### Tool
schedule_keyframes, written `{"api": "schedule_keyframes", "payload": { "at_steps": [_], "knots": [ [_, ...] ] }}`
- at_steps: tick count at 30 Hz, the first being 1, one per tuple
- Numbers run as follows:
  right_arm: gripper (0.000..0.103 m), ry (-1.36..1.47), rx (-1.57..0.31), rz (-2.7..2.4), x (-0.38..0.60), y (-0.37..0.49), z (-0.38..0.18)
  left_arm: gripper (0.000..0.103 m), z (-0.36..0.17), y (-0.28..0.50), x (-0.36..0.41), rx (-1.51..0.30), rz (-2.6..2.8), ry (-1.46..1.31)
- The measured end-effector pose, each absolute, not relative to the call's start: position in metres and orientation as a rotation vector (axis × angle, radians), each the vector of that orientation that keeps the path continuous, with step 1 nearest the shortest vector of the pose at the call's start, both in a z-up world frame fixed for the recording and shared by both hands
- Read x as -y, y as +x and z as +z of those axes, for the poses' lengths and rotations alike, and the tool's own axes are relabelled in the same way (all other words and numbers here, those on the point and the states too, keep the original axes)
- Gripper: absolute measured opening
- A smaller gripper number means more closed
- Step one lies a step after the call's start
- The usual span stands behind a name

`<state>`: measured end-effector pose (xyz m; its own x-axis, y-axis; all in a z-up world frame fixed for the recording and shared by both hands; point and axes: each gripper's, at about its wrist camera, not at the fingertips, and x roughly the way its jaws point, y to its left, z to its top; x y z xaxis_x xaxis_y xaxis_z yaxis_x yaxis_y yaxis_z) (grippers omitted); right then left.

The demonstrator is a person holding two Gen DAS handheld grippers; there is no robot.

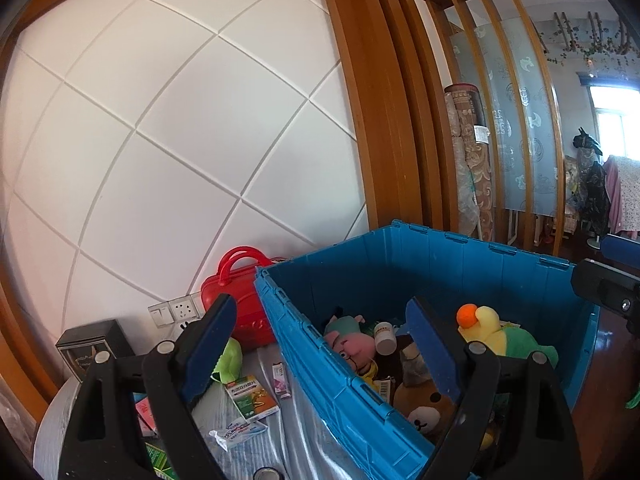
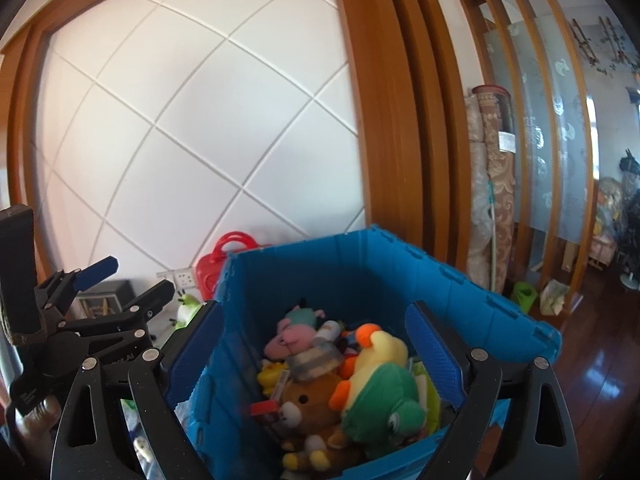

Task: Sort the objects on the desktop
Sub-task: 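Withdraw both tools from the crate back over the bed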

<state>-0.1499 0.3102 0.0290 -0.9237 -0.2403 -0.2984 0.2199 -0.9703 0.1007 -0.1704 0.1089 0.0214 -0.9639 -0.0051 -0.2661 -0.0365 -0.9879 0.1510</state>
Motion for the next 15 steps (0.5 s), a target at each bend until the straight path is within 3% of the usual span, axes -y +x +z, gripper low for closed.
{"api": "schedule_keyframes", "payload": {
  "at_steps": [15],
  "knots": [
    [0.101, 0.439, 0.024, -2.739, -0.219, -0.117, 0.018, 0.087, 0.000, -0.129, -0.002, -0.175, 3.221, -0.482]
  ]
}}
